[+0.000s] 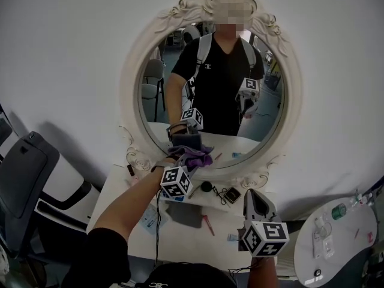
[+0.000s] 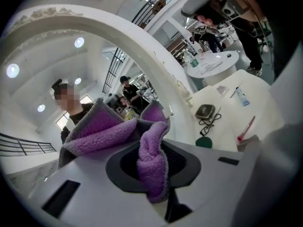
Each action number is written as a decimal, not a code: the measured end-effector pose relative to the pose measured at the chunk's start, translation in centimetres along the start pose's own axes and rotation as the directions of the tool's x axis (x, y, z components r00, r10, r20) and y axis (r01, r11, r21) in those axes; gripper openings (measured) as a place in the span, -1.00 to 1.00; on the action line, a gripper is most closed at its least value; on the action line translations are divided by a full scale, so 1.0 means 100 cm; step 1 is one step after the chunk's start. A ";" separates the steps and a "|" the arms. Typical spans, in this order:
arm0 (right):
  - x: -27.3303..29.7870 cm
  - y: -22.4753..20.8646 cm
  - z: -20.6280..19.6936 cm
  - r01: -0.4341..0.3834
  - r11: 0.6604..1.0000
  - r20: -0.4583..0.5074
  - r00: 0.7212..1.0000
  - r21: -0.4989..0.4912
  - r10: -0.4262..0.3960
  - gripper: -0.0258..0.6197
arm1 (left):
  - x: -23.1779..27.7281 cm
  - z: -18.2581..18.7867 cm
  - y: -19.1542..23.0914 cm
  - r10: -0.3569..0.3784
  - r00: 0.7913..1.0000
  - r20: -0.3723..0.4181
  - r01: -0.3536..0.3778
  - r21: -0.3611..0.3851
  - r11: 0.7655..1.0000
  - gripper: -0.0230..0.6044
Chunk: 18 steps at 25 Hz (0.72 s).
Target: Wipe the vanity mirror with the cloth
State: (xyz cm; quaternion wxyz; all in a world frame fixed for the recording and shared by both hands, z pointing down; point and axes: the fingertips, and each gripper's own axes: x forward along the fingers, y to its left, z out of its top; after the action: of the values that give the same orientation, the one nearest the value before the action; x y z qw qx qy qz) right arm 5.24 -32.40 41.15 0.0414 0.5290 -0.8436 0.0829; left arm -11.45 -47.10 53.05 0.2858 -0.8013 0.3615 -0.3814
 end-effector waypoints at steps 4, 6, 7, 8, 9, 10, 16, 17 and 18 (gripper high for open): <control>-0.011 -0.009 0.003 0.021 1.000 0.015 1.000 0.008 -0.022 -0.91 | 0.022 -0.024 -0.033 -0.117 0.990 -0.076 0.107 -0.129 0.986 -0.73; -0.017 -0.010 0.004 0.025 1.000 0.022 0.999 0.010 -0.025 -0.91 | 0.028 -0.031 -0.043 -0.111 0.986 -0.122 0.094 -0.136 0.986 -0.73; -0.020 -0.010 0.004 0.025 1.000 0.025 0.999 0.010 -0.025 -0.91 | 0.029 -0.032 -0.045 -0.101 0.986 -0.135 0.081 -0.152 0.985 -0.73; -0.023 -0.010 0.004 0.024 1.000 0.029 0.999 0.010 -0.025 -0.91 | 0.028 -0.031 -0.044 -0.097 0.986 -0.138 0.069 -0.192 0.979 -0.73; -0.025 -0.010 0.004 0.024 1.000 0.032 0.999 0.011 -0.025 -0.91 | 0.025 -0.028 -0.041 -0.091 0.987 -0.129 0.057 -0.251 0.966 -0.73; -0.026 -0.011 0.004 0.024 1.000 0.035 0.999 0.016 -0.025 -0.91 | 0.021 -0.022 -0.035 -0.073 0.992 -0.103 0.036 -0.324 0.945 -0.73; -0.026 -0.011 -0.005 0.014 0.999 0.028 0.999 0.043 -0.015 -0.91 | -0.059 0.053 0.023 0.293 0.946 0.138 -0.090 -0.756 0.648 -0.73; -0.025 -0.009 -0.005 0.010 0.999 0.033 0.999 0.047 -0.012 -0.91 | -0.077 0.063 0.028 0.336 0.931 0.143 -0.090 -0.802 0.591 -0.73; -0.023 -0.007 -0.004 0.007 0.999 0.041 0.999 0.050 -0.009 -0.91 | -0.093 0.071 0.032 0.367 0.919 0.144 -0.079 -0.845 0.529 -0.73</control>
State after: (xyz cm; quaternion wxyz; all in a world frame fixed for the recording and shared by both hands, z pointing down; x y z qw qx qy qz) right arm 6.91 -30.60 41.28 0.0112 0.5347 -0.8398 0.0931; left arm -11.00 -40.18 43.09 -0.0236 -0.8351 0.5495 0.0013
